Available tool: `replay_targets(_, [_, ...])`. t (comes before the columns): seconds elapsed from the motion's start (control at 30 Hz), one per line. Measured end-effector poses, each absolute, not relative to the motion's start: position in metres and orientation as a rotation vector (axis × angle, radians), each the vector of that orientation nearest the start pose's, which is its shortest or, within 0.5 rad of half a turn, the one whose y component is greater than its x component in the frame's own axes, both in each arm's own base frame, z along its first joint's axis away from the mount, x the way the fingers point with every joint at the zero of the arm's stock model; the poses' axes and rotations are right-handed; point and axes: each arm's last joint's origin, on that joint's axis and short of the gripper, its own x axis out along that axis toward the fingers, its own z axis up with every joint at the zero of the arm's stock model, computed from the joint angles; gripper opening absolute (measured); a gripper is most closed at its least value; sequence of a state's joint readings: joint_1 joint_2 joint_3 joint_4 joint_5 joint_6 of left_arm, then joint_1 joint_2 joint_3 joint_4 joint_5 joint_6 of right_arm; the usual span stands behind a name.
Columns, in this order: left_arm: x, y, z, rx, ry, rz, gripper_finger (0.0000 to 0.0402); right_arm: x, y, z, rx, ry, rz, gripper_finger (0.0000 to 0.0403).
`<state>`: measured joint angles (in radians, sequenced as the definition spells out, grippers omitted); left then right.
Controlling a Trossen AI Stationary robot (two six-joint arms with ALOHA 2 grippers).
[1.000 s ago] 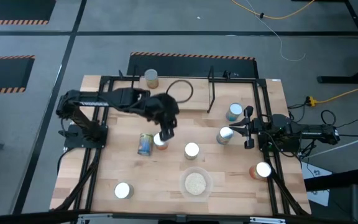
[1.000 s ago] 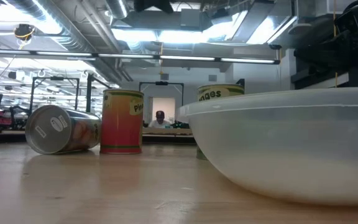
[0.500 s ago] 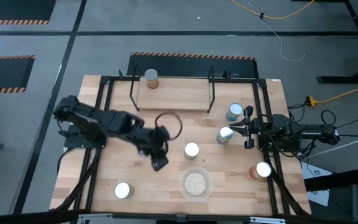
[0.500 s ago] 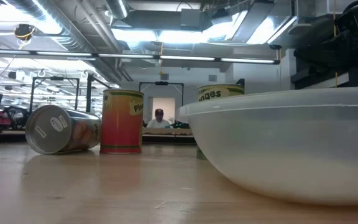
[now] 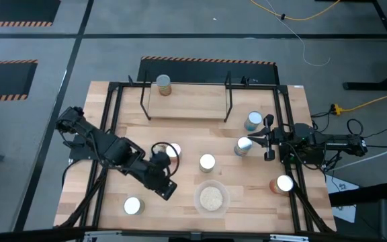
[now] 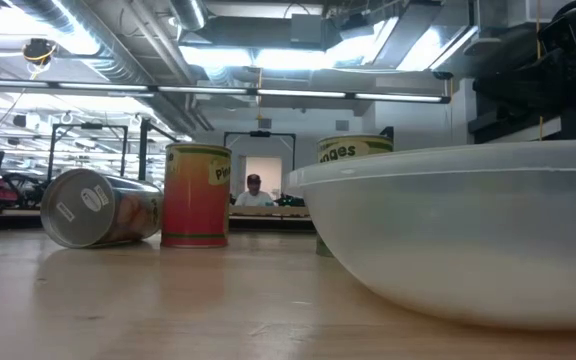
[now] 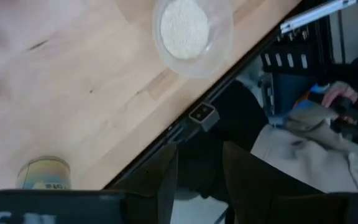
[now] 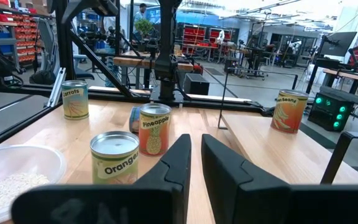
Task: Pick and place cans onto a shelf
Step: Put the canned carrots on the shelf
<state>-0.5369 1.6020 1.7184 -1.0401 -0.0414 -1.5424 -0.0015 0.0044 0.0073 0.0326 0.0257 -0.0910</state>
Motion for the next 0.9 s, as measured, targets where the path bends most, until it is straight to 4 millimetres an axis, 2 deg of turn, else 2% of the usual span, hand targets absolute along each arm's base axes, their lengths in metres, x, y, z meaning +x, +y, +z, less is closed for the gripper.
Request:
replay_targets(0.17, [0.2782, -0.1638, 0.3783, -1.134, 1.002, 0.322, 0.0148, 0.0974, -0.0009, 0.1688, -0.091, -0.034, -0.029, 0.0045])
replay_targets(0.7, [0.2753, -0.1608, 0.3753, -1.093, 1.005, 0.377, 0.0266, 0.0975, -0.0009, 0.1687, -0.091, -0.034, -0.029, 0.0045])
replay_targets(0.9, [0.2753, -0.1608, 0.3753, -1.092, 1.005, 0.377, 0.0292, 0.0975, -0.0009, 0.1688, -0.091, -0.034, -0.029, 0.0045])
